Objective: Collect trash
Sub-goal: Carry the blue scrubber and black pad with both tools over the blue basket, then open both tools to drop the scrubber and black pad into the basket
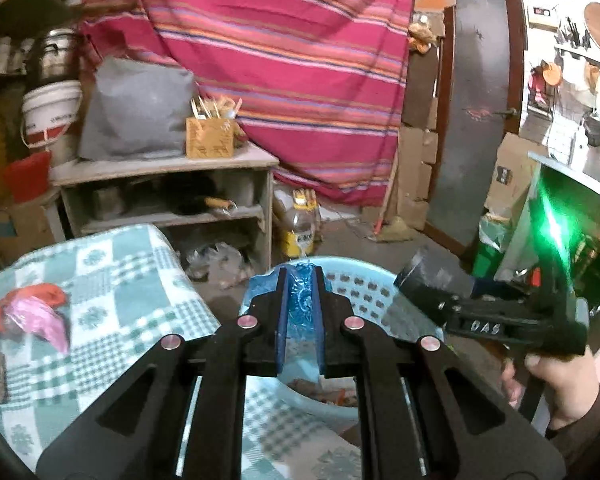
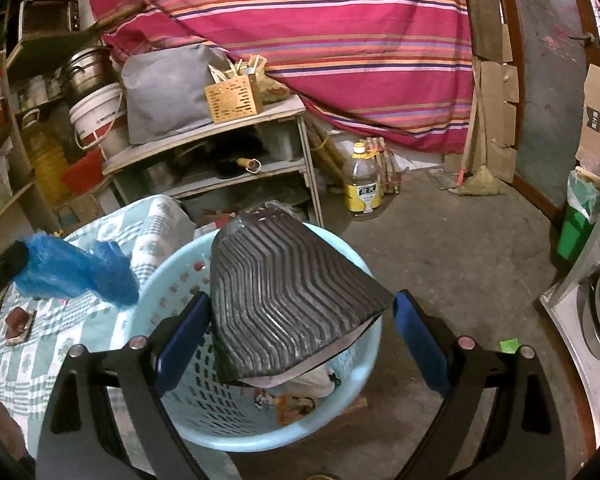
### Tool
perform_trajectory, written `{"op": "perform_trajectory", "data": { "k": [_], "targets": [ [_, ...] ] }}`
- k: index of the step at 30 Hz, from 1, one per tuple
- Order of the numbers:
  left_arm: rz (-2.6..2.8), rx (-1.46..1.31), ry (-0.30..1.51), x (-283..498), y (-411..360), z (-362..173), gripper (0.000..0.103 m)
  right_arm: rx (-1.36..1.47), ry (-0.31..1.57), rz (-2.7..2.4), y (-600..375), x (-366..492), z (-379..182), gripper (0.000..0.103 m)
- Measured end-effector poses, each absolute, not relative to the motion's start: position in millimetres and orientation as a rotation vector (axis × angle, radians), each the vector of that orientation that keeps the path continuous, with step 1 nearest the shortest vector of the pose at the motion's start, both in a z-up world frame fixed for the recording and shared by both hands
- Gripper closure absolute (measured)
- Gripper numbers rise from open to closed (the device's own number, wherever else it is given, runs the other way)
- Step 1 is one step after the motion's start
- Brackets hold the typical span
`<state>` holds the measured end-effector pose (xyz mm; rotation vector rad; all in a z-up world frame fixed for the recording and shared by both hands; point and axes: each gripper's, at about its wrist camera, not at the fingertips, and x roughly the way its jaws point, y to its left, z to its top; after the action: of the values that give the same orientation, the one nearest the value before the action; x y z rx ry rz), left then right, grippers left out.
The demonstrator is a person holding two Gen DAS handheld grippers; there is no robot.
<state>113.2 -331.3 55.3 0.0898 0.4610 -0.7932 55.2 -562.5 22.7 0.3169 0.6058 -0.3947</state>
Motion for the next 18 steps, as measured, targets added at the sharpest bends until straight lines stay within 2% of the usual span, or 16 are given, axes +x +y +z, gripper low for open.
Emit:
{"op": "perform_trajectory", "data": {
  "k": [9,11,13,18],
  "targets": [
    [-0.723,0.147,0.593,149,-351,9,0.092,0.322,0.648,-0.414,-573,56,9,0.013],
    [-0.709,0.147,0.604,153,-351,5,0.079,0.314,0.655,-0.412,-572,59,8,0.013],
    [-0.695,0.143,0.600,155,-349,5,0.062,0.308,0.661,-0.411,-570,62,7,0.013],
    [-0.668,0.143,0.585,157,-344,8,0.049,0.296,0.687,-0.409,-565,72,2,0.013]
  ]
}}
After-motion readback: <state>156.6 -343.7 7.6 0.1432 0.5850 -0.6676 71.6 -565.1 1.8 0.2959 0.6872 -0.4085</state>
